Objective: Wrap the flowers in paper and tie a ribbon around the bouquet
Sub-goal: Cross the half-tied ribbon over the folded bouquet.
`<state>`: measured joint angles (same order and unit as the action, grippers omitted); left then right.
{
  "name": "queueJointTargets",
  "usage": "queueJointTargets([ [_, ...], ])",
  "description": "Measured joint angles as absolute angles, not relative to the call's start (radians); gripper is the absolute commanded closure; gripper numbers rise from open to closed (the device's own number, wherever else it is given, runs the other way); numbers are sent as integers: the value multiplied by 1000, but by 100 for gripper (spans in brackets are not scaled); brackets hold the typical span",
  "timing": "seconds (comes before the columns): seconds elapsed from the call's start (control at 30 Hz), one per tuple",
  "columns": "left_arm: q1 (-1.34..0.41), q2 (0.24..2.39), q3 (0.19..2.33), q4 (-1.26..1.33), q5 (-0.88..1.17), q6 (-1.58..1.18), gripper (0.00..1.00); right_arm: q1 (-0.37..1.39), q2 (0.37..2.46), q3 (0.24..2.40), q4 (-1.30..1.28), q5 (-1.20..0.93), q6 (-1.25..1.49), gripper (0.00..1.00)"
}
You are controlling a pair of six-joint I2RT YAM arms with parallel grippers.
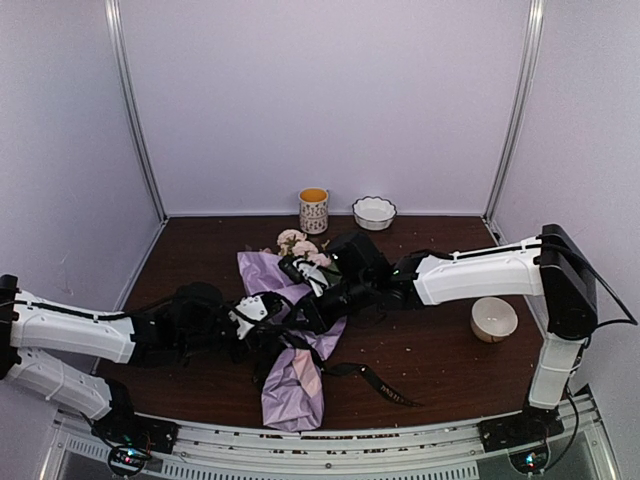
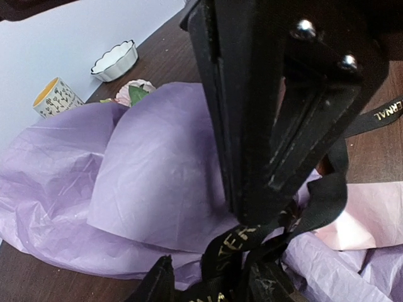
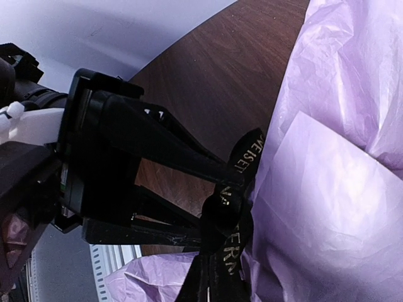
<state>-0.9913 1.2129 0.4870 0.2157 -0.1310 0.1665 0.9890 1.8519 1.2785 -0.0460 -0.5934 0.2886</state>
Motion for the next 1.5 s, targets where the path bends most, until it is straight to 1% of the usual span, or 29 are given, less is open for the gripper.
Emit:
queueJointTargets([
  [0.03,-991,1216,487,216,-130,167,60,989,1852,1279,-45,-593,289,100],
  [0.13,-991,1220,487,216,-123,166,69,989,1852,1279,-42,-593,294,100],
  [0.2,-991,1220,487,218,-115,167,70,989,1852,1279,-42,-593,294,99],
  [0.27,-991,1222,487,219,-111,167,69,989,1852,1279,-43,-593,293,97],
  [0.4,-991,1249,495,216,-108,169,62,989,1851,1279,-59,-581,289,92],
  [0.47,-991,1265,498,216,-109,171,62,989,1851,1279,-72,-576,284,90],
  [0.67,-991,1314,508,218,-120,173,62,989,1851,1278,-98,-585,268,77],
  [0.77,-991,1334,519,221,-119,174,61,989,1851,1276,-101,-604,265,75],
  [0.93,-991,1350,520,240,-119,173,60,989,1850,1265,-105,-611,262,75],
  [1.0,-991,1357,520,242,-119,173,64,989,1850,1265,-104,-611,266,75],
  [1.1,-991,1368,521,246,-120,172,74,989,1850,1265,-97,-611,270,75],
  [1.17,-991,1374,523,248,-117,170,82,989,1850,1265,-94,-611,273,75],
  [1.27,-991,1376,524,254,-110,163,98,989,1851,1265,-93,-611,282,75],
  [1.3,-991,1376,524,260,-108,160,100,989,1852,1265,-92,-611,285,75],
  [1.5,-992,1370,522,286,-96,146,100,989,1853,1265,-73,-611,302,75],
])
